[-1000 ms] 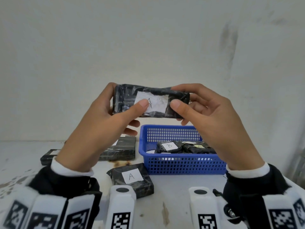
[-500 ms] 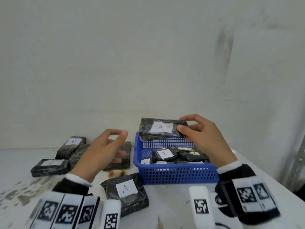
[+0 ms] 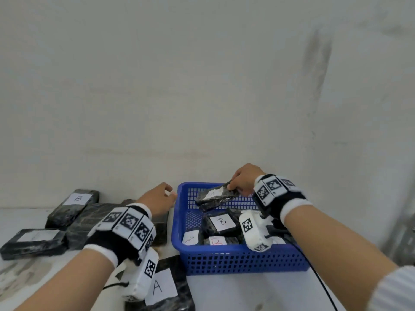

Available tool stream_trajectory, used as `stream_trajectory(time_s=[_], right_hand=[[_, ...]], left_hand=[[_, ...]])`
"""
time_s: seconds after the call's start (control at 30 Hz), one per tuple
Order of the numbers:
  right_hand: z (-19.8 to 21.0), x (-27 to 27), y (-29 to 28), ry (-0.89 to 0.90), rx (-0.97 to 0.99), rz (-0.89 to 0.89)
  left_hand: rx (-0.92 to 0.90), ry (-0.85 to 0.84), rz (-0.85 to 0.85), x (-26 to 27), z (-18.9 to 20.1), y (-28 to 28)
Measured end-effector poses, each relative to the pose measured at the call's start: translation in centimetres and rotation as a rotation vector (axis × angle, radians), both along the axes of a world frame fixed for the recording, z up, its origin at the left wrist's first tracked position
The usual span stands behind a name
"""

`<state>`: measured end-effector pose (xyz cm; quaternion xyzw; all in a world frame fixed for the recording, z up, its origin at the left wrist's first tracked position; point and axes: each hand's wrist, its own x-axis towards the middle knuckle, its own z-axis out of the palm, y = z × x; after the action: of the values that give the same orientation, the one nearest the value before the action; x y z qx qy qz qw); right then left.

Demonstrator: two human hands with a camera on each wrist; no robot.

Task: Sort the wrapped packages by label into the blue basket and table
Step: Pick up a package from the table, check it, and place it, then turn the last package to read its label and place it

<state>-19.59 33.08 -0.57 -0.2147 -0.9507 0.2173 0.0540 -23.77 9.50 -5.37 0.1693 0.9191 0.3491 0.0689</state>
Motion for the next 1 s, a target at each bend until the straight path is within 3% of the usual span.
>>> stream_trajectory(time_s=[0.3, 0.4, 0.67, 0.83, 1.0], right_hand=[[-3.5, -5.2, 1.8, -0.257, 0.06, 0.051], [-4.4, -5.1, 1.7, -0.285, -0.025, 0.088], [-5.2, -6.1, 2.3, -0.324, -0.008, 0.116], [-1.8, -4.7, 1.9, -0.323, -0.046, 0.149], [2.0, -0.4, 1.0, -0.15, -0.213, 0.215]], left_hand=[[-0.016, -0.068, -0.203, -0.8, -2.1, 1.4], [-0.002, -0.048, -0.218, -0.6, -2.1, 1.7], [-0.032, -0.042, -0.204, -0.9, -2.4, 1.9], [-0.076, -0.078, -0.186, -0.7, -2.2, 0.2], [-0.126, -0.011, 0.001, 0.7, -0.9, -3.0]])
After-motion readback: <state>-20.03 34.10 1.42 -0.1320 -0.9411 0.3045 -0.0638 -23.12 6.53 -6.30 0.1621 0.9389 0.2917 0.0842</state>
